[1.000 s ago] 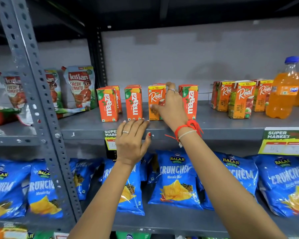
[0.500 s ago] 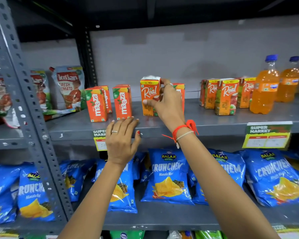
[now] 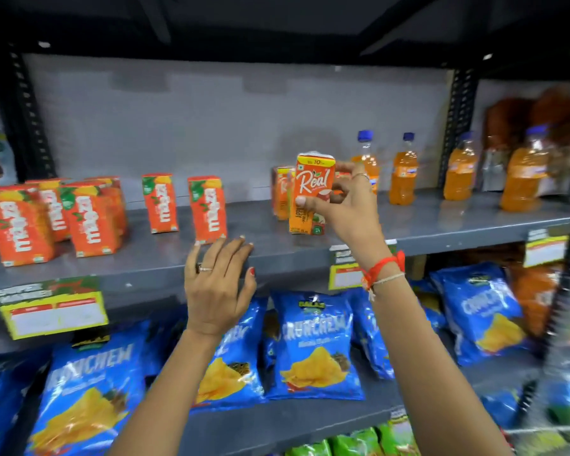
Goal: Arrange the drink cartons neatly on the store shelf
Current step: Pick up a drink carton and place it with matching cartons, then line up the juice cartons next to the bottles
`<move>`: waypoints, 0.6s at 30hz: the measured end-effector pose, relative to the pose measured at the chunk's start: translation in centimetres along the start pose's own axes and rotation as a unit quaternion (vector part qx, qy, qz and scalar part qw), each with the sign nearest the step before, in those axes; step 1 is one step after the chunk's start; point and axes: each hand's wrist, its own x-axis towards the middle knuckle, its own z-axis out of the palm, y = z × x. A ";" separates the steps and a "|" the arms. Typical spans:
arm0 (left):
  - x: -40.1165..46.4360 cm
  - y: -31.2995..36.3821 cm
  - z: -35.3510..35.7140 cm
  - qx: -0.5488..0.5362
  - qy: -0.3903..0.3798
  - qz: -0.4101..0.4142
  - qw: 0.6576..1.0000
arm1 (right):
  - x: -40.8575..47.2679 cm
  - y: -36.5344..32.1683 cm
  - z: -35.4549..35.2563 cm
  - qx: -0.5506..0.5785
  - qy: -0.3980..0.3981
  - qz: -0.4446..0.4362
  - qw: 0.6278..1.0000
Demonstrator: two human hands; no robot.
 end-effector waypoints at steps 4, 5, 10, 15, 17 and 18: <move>1.0 3.7 1.9 -0.001 0.032 -0.001 0.999 | 2.0 1.8 -6.0 -0.025 0.023 -0.002 0.999; 1.2 4.5 2.5 0.004 0.043 -0.003 0.999 | 2.6 2.2 -7.4 -0.031 0.030 -0.003 0.999; 1.4 6.0 4.1 0.035 0.093 -0.040 0.994 | 4.7 4.8 -10.8 -0.031 -0.011 0.037 0.999; 1.2 6.0 4.7 0.057 0.114 -0.025 0.992 | 4.7 6.0 -9.6 -0.049 -0.058 0.046 0.996; 1.2 5.9 4.8 0.060 0.117 -0.026 0.991 | 4.6 5.8 -8.9 -0.046 -0.072 0.043 0.995; 1.2 6.0 4.8 0.061 0.118 -0.026 0.991 | 4.4 5.5 -8.5 -0.051 -0.079 0.040 0.995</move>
